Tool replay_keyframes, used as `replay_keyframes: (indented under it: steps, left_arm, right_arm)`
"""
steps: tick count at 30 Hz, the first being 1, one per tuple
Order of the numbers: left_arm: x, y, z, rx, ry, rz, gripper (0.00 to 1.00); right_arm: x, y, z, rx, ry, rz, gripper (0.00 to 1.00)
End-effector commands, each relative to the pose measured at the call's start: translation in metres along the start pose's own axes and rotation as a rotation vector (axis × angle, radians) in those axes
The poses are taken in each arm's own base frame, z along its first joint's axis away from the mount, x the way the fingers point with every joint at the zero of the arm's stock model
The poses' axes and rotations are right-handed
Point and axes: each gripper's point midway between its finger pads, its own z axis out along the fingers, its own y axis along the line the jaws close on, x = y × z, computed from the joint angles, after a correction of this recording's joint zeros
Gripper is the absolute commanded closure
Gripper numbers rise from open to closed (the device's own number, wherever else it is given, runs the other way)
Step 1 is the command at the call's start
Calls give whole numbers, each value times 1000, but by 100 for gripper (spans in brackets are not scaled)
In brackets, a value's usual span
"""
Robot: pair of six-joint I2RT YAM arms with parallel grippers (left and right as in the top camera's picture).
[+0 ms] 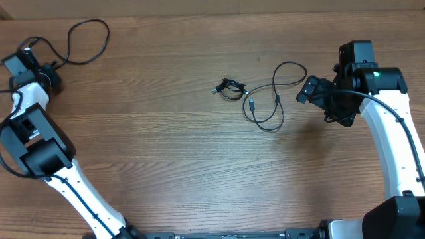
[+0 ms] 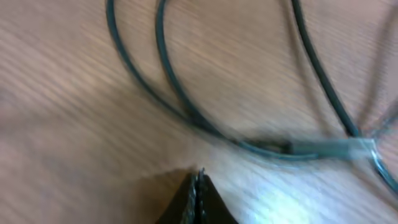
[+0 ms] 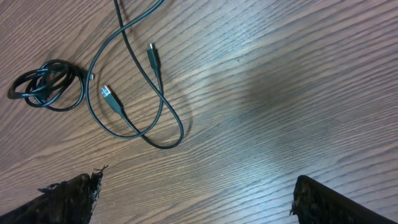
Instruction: Untangle cables
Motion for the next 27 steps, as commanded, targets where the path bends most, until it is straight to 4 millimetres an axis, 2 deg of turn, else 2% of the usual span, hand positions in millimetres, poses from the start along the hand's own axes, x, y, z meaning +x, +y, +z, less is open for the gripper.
replay_keyframes:
  steps: [1, 4, 5, 6, 8, 9, 10, 12, 13, 14, 16, 18, 22, 27]
  left_arm:
    - [-53, -19, -83, 62, -45, -72, 96]
    - [-62, -25, -130, 85, -18, -109, 96]
    - [-66, -32, -158, 114, -2, -135, 96]
    - [-67, -38, -176, 144, 9, -146, 96]
    - [-64, -63, -225, 279, 55, -150, 96]
    - [-59, -76, -247, 354, 85, -154, 90]
    - [-53, -87, -263, 412, 117, -160, 78]
    - [-37, -112, -292, 548, 204, -176, 31]
    - [-22, -129, -306, 626, 280, -190, 4]
    - [-10, -139, -314, 663, 340, -197, 0]
    - [16, -157, -323, 689, 452, -178, 0]
    - [48, -181, -338, 727, 556, -59, 0]
    - [88, -216, -360, 758, 669, 102, 0]
    - [135, -261, -377, 699, 733, 336, 0]
  right_arm:
    - [2, -2, 1, 4, 10, 2, 0]
    - [3, -2, 1, 6, 14, 2, 0]
    - [4, -2, 1, 7, 17, 2, 0]
    - [4, -3, 1, 8, 18, 3, 0]
    - [4, -3, 1, 8, 18, 3, 0]
    - [4, -2, 1, 8, 18, 3, 0]
    - [4, -2, 1, 7, 17, 3, 0]
    - [3, -2, 1, 6, 14, -1, 0]
    - [2, -2, 1, 4, 11, -2, 0]
    - [2, -1, 1, 3, 9, -2, 0]
    - [1, -1, 2, 2, 7, -2, 0]
    - [0, -1, 6, -1, 0, -3, 0]
    - [-2, 3, 26, -48, -16, -8, 0]
    - [13, 23, 53, -213, 32, -21, 0]
